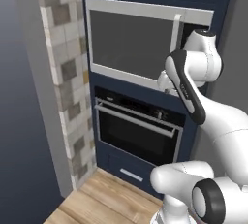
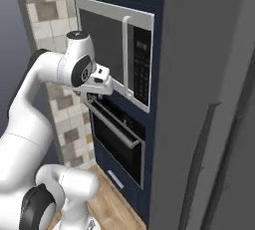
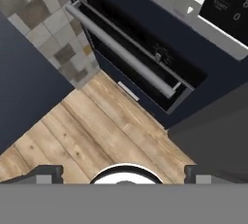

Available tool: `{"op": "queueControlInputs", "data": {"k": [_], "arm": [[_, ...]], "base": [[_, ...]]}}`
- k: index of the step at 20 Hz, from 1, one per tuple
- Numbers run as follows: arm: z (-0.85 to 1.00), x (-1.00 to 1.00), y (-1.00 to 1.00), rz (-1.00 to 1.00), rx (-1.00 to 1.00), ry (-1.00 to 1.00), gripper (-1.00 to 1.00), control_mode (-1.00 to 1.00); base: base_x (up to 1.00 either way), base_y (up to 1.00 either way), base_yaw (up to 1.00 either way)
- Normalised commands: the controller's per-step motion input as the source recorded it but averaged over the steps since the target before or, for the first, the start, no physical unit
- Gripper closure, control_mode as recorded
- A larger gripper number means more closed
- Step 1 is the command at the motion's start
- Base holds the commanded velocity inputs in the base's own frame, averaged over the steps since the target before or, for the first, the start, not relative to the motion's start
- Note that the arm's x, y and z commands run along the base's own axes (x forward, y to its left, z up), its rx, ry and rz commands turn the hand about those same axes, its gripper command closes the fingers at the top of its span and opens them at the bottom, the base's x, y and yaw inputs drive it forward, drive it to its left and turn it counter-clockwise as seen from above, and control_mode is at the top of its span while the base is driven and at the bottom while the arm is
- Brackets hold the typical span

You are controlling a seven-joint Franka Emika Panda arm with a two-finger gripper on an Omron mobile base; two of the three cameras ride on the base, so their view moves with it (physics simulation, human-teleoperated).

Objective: Take the baked cake out of the oven and place it on the plate for cooling. Then close the oven door.

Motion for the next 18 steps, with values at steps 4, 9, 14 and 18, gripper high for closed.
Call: {"op": "queueControlInputs", "data": {"k": [4, 9, 14, 18], "arm": [[0.0, 0.0, 0.0, 0.0, 0.0, 0.0, -1.0, 1.0], [0.0, 0.0, 0.0, 0.0, 0.0, 0.0, -1.0, 1.0], [0.0, 0.0, 0.0, 0.0, 0.0, 0.0, -1.0, 1.0], [-0.25, 0.0, -0.03, 0.25, 0.0, 0.0, -1.0, -1.0]], "base": [[0.0, -0.85, 0.53], [0.0, -0.76, 0.49], [0.0, -0.46, 0.38], [0.0, 0.0, 0.0]]}}
